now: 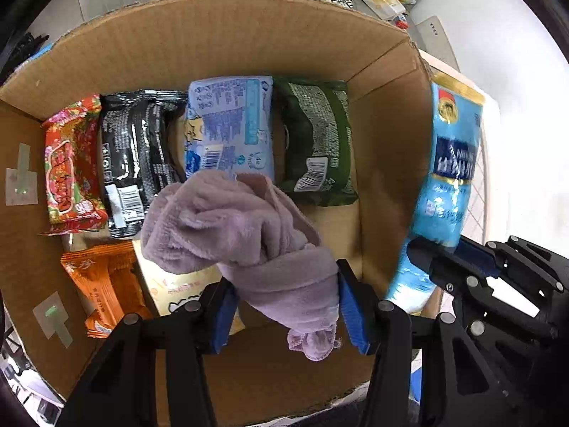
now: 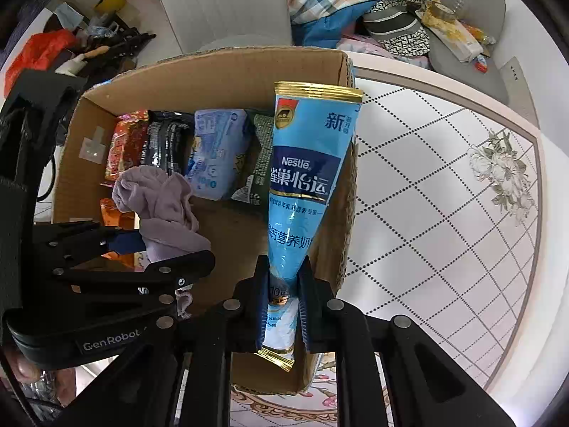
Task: Organize soft objects
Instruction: 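Carry cloth and tube into the box and open both tools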
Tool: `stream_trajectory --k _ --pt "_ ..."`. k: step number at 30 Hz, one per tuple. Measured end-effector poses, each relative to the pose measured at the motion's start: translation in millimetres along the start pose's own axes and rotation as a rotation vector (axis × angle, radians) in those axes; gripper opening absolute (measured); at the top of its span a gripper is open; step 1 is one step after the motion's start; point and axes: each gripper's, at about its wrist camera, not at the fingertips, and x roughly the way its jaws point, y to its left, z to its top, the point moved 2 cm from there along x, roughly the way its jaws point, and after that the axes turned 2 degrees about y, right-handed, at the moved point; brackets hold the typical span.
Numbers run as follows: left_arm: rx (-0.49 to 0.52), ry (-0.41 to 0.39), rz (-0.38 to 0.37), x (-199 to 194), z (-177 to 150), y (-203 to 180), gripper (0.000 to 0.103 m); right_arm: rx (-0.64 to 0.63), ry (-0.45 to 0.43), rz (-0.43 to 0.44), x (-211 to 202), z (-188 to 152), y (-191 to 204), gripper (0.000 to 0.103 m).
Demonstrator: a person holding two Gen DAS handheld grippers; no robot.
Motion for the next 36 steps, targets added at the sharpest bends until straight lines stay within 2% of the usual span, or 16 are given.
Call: stream_trajectory --k 2,5,8,10,13,15,18,20,21,25,27,32,36 --pt "0.004 -0.002 0.037 0.4 2.0 -1.5 0.051 -0.003 0.008 -0.023 1.2 0.0 0.7 0.021" --pt "-0.012 -0.002 0.042 -4.4 2.0 0.6 0.052 -0.003 0.002 -0.034 -1.9 -0.9 1.3 0.033" --pt "-0.023 -0.019 0.04 -11.8 -0.5 3.0 0.063 -0.001 -0.008 -0.045 -8.7 -2.6 0.2 0.039" --pt "-0.036 -0.035 0.052 -17.9 -4.6 6.4 0.08 0.001 -0.013 -0.048 -13.0 -4.2 -1.0 0.041" --pt "-0.058 -0.053 0.041 -23.6 -12.8 17.5 0.084 0.02 -0.019 -0.037 -22.0 -7.6 -5.4 0.05" --pt "-0.071 -0.071 0.046 -30.0 -18.6 22.8 0.086 0.031 -0.018 -0.035 -24.8 -10.6 -7.0 0.063" --pt "-0.093 -0.126 0.1 -45.5 -33.5 30.9 0.097 0.048 -0.034 -0.02 -31.0 -17.9 -6.0 0.071" --pt "-0.102 -0.186 0.126 -58.8 -44.8 38.2 0.098 0.065 -0.044 0.008 -33.5 -23.1 -5.3 0.077" --pt "-0.109 -0.211 0.142 -65.2 -52.1 41.7 0.098 0.08 -0.051 0.018 -34.9 -26.8 -5.1 0.084" --pt "-0.143 -0.297 0.189 -83.8 -72.0 44.8 0.103 0.084 -0.075 -0.009 -36.2 -36.2 1.6 0.092" --pt "-0.162 -0.328 0.206 -91.2 -81.5 48.8 0.103 0.085 -0.079 -0.015 -35.0 -40.5 5.6 0.103" --pt "-0.169 -0.375 0.281 -101.8 -92.4 52.5 0.103 0.091 -0.089 -0.038 -32.9 -49.7 14.5 0.103" --pt "-0.178 -0.375 0.29 -102.8 -97.8 56.6 0.103 0.093 -0.094 -0.048 -33.5 -56.0 20.6 0.103"
